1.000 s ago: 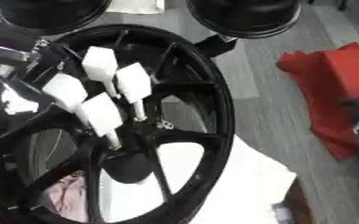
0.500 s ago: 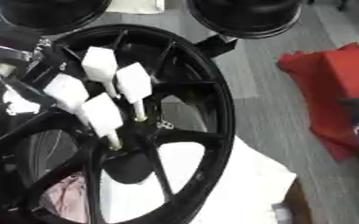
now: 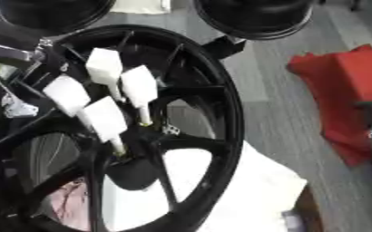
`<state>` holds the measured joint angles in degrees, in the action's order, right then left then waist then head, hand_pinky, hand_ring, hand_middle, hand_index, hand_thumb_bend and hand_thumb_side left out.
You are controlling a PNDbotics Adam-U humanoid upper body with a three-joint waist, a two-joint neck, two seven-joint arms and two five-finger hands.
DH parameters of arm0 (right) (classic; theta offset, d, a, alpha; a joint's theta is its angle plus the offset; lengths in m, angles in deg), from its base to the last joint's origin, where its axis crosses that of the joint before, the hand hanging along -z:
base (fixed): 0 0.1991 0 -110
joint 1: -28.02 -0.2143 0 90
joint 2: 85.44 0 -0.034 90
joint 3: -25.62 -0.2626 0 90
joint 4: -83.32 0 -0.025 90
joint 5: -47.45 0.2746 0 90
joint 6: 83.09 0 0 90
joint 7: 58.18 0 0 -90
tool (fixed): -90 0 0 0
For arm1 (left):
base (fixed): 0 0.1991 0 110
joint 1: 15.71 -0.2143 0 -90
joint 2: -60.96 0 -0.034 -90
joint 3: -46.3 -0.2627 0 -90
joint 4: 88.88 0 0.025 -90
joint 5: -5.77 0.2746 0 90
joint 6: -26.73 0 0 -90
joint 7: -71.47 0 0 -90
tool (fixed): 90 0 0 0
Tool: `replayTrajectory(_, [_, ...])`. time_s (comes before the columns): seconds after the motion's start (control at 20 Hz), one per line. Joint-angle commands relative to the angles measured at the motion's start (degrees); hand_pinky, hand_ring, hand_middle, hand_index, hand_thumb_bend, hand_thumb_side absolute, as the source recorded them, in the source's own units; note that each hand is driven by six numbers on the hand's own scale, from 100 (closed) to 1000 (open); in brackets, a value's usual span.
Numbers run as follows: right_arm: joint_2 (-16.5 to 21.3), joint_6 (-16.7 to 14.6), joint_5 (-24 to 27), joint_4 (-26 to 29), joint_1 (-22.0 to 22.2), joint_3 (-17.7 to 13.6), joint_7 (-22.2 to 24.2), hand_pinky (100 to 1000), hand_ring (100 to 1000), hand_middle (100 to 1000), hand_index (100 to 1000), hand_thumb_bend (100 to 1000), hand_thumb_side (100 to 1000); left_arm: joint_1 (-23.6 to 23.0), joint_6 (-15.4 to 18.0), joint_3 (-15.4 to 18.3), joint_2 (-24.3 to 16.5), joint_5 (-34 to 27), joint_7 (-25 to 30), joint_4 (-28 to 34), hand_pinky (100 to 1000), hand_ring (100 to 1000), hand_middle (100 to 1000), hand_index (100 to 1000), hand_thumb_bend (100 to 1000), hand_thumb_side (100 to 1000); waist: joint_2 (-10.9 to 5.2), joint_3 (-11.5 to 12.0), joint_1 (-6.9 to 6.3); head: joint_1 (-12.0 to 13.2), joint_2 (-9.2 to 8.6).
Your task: Pull the pin out of the wheel hub.
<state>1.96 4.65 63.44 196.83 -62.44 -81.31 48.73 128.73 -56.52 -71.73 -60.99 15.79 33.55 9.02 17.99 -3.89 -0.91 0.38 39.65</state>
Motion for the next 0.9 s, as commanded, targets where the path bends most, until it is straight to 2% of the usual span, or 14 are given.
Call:
replayTrajectory(0.05, [0.7, -0.1, 0.0, 0.9, -0.1, -0.5, -0.1, 983, 760, 504, 596, 121, 165, 1.4, -1.5, 2.2, -1.1, -1.6, -0.1, 1.5, 688, 571, 453, 444, 100, 263, -0.96, 0.1, 0.16, -0.3, -0.42])
replayTrajectory(0.3, [0.8, -0.2, 0.0, 0.9, 0.0, -0.6, -0.2, 983, 760, 504, 596, 121, 165, 2.5, -2.7, 4.9, -1.2, -3.6, -0.1, 3.2, 682, 562, 443, 412, 100, 266, -1.06, 0.3, 0.22, -0.5, -0.39])
replayTrajectory(0.35, [0.8, -0.2, 0.0, 0.9, 0.0, -0.7, -0.3, 983, 760, 504, 596, 121, 166, 2.7, -2.9, 5.6, -1.2, -4.1, -0.1, 3.5, 681, 559, 440, 410, 100, 323, -1.09, 0.4, 0.23, -0.5, -0.41])
replayTrajectory(0.4, [0.8, -0.2, 0.1, 1.0, 0.1, -0.7, -0.3, 983, 760, 504, 596, 121, 164, 3.0, -3.2, 6.4, -1.2, -4.6, -0.1, 3.7, 680, 557, 438, 408, 100, 268, -1.12, 0.5, 0.25, -0.6, -0.4])
replayTrajectory(0.5, [0.8, -0.2, 0.1, 1.0, 0.2, -0.7, -0.4, 983, 760, 504, 596, 121, 164, 3.5, -3.8, 8.0, -1.1, -5.8, -0.1, 4.1, 679, 551, 433, 405, 100, 271, -1.22, 0.7, 0.3, -0.7, -0.31])
replayTrajectory(0.75, [1.0, -0.4, 0.2, 1.1, 0.5, -0.9, -0.7, 982, 760, 504, 596, 122, 161, 4.4, -5.1, 13.0, -1.7, -9.6, -0.1, 4.8, 679, 543, 426, 403, 100, 281, -1.54, 1.4, 0.53, -0.9, 0.1])
replayTrajectory(0.9, [1.2, -0.9, 0.3, 1.1, 0.6, -1.2, -1.0, 981, 760, 504, 596, 122, 159, 2.6, -5.4, 17.0, -4.1, -11.8, -1.3, 5.7, 682, 542, 427, 403, 100, 290, -1.55, 1.9, 0.66, -1.0, 0.5])
